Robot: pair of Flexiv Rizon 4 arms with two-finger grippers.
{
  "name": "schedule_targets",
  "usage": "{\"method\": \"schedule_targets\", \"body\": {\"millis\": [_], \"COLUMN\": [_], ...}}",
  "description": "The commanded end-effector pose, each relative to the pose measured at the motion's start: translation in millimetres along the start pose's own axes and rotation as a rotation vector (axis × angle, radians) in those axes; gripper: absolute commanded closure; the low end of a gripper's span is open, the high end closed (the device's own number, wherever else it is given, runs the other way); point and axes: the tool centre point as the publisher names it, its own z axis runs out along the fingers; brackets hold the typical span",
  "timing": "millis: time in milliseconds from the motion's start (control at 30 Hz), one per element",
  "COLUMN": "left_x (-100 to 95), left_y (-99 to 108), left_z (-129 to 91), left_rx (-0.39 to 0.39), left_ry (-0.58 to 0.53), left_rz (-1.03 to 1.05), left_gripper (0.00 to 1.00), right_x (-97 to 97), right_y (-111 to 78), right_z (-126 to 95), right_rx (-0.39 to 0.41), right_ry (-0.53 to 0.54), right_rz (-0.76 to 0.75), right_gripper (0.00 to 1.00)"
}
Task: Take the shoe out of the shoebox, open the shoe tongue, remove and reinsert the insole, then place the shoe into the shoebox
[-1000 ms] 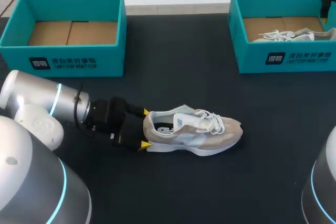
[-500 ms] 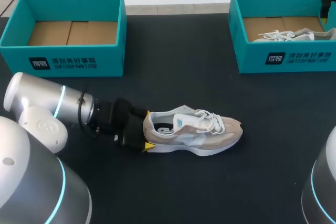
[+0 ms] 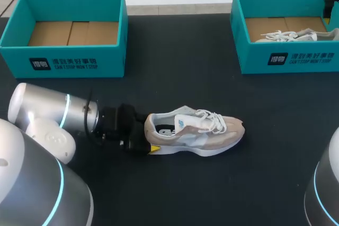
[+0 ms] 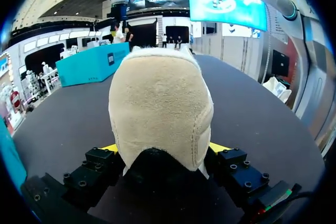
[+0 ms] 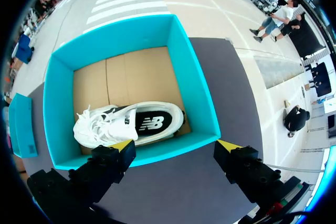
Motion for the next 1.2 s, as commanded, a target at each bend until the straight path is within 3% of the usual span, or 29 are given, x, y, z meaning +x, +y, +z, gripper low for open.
{"method": "schedule_targets", "body": {"millis": [33, 500, 1200], "left_x": [1.3, -4.5, -2.0], "left_y": [1.7, 7.7, 14.2], "left_z": [-1.7, -29.6, -25.1], "left_rx": [-0.005, -0.018, -0.033], "left_ry": [-0.008, -0.01, -0.009], "left_rz": [-0.001, -0.022, -0.027], "left_gripper": [1.0, 1.0, 1.0], "right_x": [0.2, 0.2, 0.2], "right_y": [-0.1, -0.1, -0.1], "right_z": [-0.2, -0.2, -0.2], "right_rx": [0.0, 0.0, 0.0], "right_ry": [-0.001, -0.001, -0.001], "right_rz": [0.001, 0.001, 0.001], "right_gripper": [0.0, 0.0, 0.0]}}
